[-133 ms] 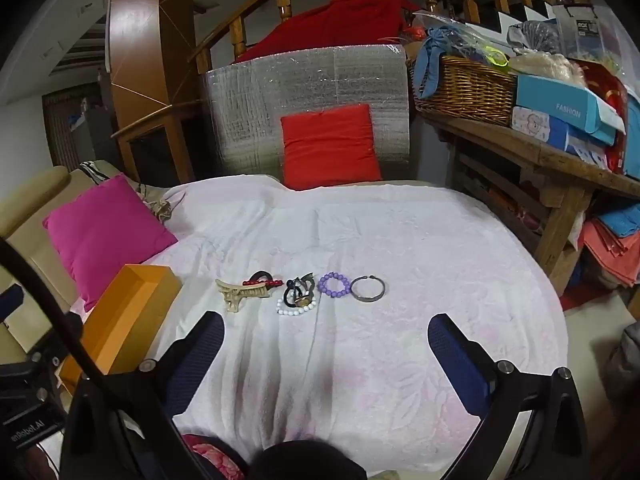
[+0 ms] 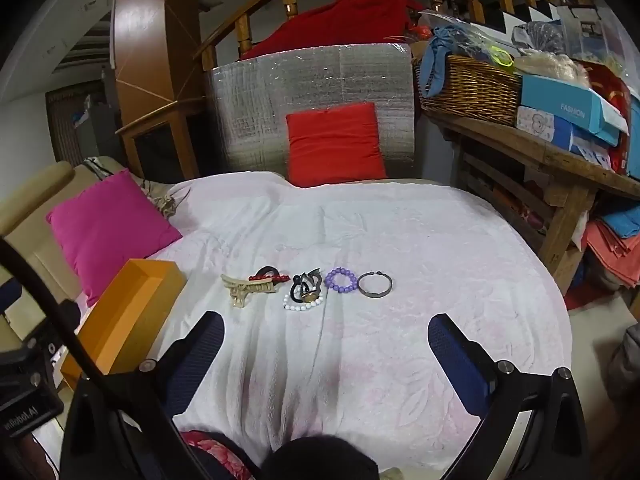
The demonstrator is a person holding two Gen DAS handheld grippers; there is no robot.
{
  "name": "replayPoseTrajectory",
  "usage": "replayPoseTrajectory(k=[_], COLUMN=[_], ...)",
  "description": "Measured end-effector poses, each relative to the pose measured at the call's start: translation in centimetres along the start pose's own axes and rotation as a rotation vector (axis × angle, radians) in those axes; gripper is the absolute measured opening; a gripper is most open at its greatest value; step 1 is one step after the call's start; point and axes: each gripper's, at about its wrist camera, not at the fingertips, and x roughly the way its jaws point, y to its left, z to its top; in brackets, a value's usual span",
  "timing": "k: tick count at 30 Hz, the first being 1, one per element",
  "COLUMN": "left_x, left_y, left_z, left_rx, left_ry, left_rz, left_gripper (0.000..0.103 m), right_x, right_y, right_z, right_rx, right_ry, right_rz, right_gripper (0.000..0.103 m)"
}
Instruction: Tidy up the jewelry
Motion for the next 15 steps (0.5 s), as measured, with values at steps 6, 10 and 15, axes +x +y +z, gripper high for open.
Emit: replayPoseTrajectory(k=[6, 10, 15], left_x=[-0.8, -1.1, -1.1], left_y=[0.5, 0.9, 1.1], left_z=[-0.5, -0.6, -0.9], left_rx=[-0.013, -0.024, -0.035], left_ry=[0.003, 0.003, 0.006], left_rz=[0.01, 0.019, 0.025], left_gripper=[0.103, 0.103, 0.103], right_x=[-0.5, -1.6, -1.8], right_y=[2.0, 1.6, 1.9], right_z=[-1.2, -1.6, -2.0], right_rx=[0.004, 0.011, 0.002], right_ry=[-0.021, -0.03, -0.026], right_rz=[-0.003, 0.019, 0.02], right_gripper=[0.103, 0.103, 0.103])
